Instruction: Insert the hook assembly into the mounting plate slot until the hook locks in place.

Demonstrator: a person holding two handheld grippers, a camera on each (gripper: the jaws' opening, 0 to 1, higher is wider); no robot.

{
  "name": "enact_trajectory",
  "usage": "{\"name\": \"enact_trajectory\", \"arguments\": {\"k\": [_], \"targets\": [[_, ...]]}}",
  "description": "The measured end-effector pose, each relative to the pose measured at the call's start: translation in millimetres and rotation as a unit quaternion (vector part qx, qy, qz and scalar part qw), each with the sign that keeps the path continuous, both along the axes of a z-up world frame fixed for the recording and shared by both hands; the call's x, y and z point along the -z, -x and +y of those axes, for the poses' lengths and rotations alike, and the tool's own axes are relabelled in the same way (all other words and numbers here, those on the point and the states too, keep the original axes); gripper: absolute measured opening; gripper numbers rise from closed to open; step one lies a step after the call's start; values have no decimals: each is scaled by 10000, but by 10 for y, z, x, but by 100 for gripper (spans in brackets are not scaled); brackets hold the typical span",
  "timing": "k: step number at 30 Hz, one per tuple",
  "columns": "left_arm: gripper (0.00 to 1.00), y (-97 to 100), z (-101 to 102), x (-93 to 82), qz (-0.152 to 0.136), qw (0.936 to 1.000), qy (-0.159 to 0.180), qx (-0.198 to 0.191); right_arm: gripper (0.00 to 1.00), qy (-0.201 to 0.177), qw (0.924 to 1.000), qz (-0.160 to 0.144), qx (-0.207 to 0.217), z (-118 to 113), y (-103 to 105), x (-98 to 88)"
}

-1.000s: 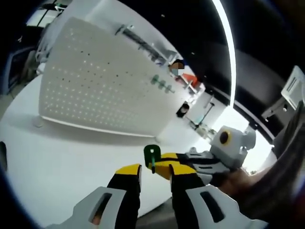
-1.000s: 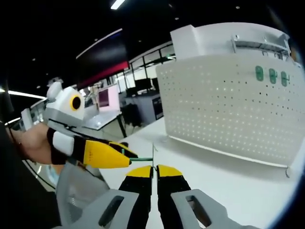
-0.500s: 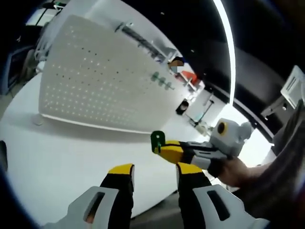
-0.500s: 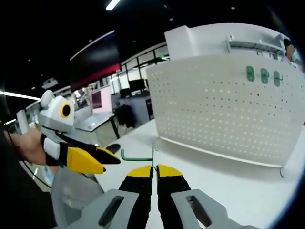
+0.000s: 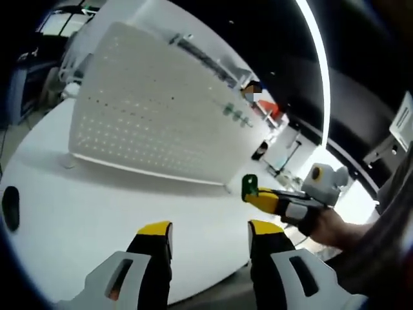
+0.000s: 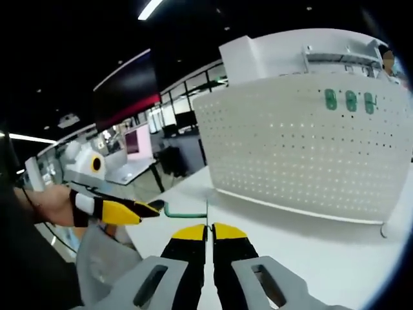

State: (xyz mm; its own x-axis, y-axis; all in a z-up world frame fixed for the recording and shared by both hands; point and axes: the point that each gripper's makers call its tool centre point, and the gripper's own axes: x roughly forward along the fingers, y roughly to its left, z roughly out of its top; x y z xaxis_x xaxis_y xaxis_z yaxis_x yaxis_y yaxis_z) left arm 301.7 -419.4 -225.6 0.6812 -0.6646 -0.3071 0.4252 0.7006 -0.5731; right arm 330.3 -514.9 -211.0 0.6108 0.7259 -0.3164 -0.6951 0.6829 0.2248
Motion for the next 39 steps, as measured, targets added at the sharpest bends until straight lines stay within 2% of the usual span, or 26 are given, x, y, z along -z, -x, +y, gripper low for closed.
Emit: {"name": "enact_trajectory", "arguments": {"k": [5,8,11,16,19,23,27,30,35,39], "targets": [[48,-62,49,-78,-64,9998,191,8,1,-148,9996,58,-249,61,86,-20],[48,-65,2,-175,-166,9990,383,177,1,-531,9970,270,-502,160,180,-55],[46,-55,-46,-235,-189,9974,582,373,1,-488,9958,170,-752,229,245,-74],[45,-29,-113,-290,-261,9961,636,561,1,-561,9922,115,-1103,350,352,-133],[45,0,-184,-370,-274,9924,956,725,1,-744,9883,125,-1324,424,420,-189],[38,67,-263,-456,-283,9872,1251,950,1,-872,9849,165,-1483,467,458,-225],[37,96,-298,-506,-308,9847,1365,1043,1,-974,9814,233,-1639,503,516,-246],[35,131,-350,-552,-260,9804,1546,1195,1,-1161,9772,307,-1752,535,560,-284],[27,190,-427,-587,-250,9756,1656,1419,1,-1365,9712,439,-1905,569,611,-314],[19,226,-462,-615,-245,9712,1772,1574,1,-1374,9695,491,-1971,578,635,-296]]}}
